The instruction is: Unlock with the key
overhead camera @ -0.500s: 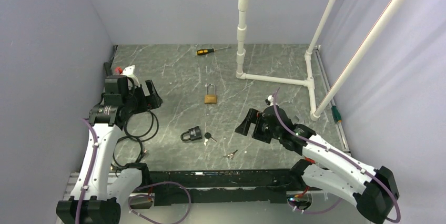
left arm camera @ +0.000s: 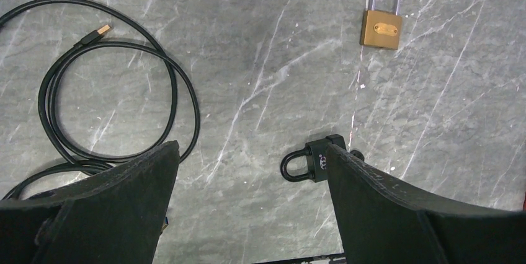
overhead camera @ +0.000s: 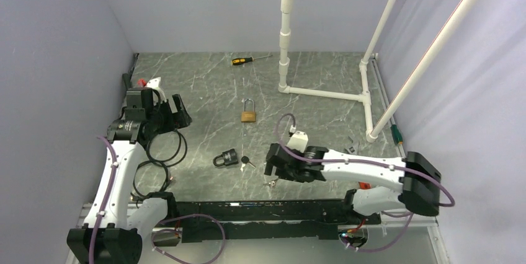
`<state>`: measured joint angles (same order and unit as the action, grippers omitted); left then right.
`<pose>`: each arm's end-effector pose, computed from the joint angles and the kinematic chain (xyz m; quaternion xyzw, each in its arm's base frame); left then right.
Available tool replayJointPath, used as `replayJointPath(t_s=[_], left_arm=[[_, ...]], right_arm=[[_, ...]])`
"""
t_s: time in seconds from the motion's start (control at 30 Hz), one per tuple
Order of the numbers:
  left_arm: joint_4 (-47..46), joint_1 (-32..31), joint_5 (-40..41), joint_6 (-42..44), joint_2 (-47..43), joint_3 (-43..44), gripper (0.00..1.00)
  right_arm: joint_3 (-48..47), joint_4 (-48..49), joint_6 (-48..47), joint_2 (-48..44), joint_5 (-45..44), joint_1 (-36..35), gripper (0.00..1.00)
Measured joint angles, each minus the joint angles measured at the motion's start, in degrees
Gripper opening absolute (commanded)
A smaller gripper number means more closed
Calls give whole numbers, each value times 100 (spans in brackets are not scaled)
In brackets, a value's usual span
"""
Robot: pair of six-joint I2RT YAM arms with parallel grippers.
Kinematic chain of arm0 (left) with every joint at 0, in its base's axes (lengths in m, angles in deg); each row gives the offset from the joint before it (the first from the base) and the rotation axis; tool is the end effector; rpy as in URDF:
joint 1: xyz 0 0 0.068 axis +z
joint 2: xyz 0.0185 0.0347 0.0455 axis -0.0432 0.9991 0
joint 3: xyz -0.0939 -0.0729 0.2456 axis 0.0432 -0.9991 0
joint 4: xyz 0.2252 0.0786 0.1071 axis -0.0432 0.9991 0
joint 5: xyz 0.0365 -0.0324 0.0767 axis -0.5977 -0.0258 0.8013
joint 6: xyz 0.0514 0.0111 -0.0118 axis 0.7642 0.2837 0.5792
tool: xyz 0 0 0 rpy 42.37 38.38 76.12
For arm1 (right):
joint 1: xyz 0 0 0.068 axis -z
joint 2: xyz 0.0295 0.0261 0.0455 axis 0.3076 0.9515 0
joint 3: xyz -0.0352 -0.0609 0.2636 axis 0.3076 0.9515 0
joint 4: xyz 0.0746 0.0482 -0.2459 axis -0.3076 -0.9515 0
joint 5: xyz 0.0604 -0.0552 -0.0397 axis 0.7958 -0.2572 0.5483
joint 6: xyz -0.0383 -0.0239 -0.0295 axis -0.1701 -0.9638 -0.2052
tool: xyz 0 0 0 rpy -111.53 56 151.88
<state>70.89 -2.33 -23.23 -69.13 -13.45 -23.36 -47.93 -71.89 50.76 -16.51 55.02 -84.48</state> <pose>0.1904 -0.0050 0.3201 -0.1166 0.9111 -0.1301 0.3734 0.1006 0.2003 0.2100 0.1072 0.9536 0.1486 0.2388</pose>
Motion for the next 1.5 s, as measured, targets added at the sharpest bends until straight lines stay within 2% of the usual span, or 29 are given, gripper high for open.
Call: replayJointPath(t_s=[0.17, 0.27, 0.63, 0.87, 1.07, 1.2, 1.5], left_arm=[[0, 0, 2, -2, -28, 0, 91], [0, 0, 2, -2, -33, 0, 91], [0, 0, -9, 0, -24, 0, 91], [0, 0, -31, 2, -2, 0, 91], [-2, 0, -48, 2, 4, 0, 91], [-4, 0, -52, 2, 46, 0, 91], [-4, 0, -52, 2, 153, 0, 90]], right_arm=[[-525, -179, 74, 946, -282, -365, 78], [-730, -42, -216, 1353, -275, -437, 73], [-1287, 1239, -3429, 1963, 428, -389, 70], [-1499, 1639, -4837, 2363, 1220, 24, 69], [-1705, 1694, -5558, 2706, 1663, 490, 62], [-1893, 1729, -5897, 3042, 1790, 737, 61], [-2092, 1784, -6249, 3427, 2142, 761, 60]])
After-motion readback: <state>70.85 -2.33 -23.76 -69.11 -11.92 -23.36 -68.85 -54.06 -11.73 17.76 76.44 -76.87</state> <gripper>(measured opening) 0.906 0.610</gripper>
